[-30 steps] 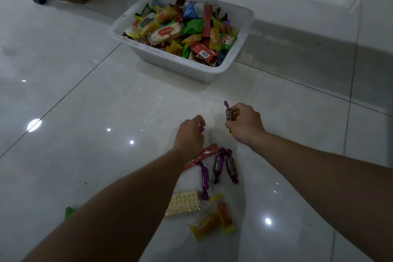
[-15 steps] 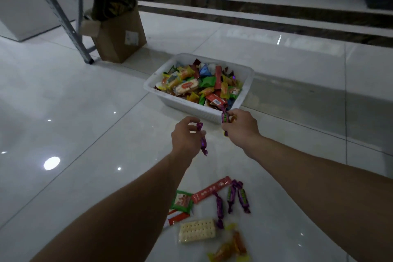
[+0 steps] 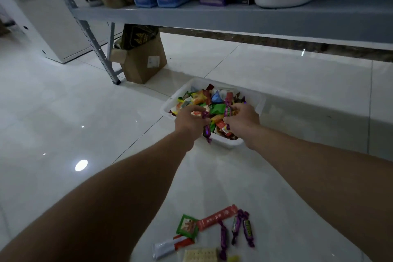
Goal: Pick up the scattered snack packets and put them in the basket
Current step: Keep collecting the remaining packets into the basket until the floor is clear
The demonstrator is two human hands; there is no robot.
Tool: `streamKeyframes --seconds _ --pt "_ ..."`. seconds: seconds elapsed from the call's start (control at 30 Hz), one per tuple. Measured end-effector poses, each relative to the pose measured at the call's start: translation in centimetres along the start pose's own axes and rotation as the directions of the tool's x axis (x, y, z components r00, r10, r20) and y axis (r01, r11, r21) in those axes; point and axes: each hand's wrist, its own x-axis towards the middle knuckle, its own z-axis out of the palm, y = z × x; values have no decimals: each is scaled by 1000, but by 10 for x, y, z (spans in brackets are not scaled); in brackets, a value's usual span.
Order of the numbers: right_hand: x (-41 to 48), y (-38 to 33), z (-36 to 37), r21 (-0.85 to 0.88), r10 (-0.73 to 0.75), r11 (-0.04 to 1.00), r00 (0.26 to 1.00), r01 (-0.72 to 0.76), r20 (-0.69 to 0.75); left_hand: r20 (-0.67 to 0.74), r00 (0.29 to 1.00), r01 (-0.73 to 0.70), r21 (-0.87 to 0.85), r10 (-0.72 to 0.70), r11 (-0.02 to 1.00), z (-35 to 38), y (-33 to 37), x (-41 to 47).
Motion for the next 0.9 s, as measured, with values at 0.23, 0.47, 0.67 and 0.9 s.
streamKeyframes --seconds 0.23,0.47,0.67,0.9 --pt "48 8 21 7 28 1000 999 -28 -31 -43 999 -7 4 7 1000 13 -15 72" --pt "106 23 35 -51 105 992 982 -114 -159 126 986 -133 158 114 979 50 -29 141" --pt "146 29 37 -114 138 979 960 -170 -243 272 931 -335 375 243 864 58 -51 169" --pt "164 37 47 -202 107 965 957 -165 -269 303 886 -454 414 351 789 40 -62 169"
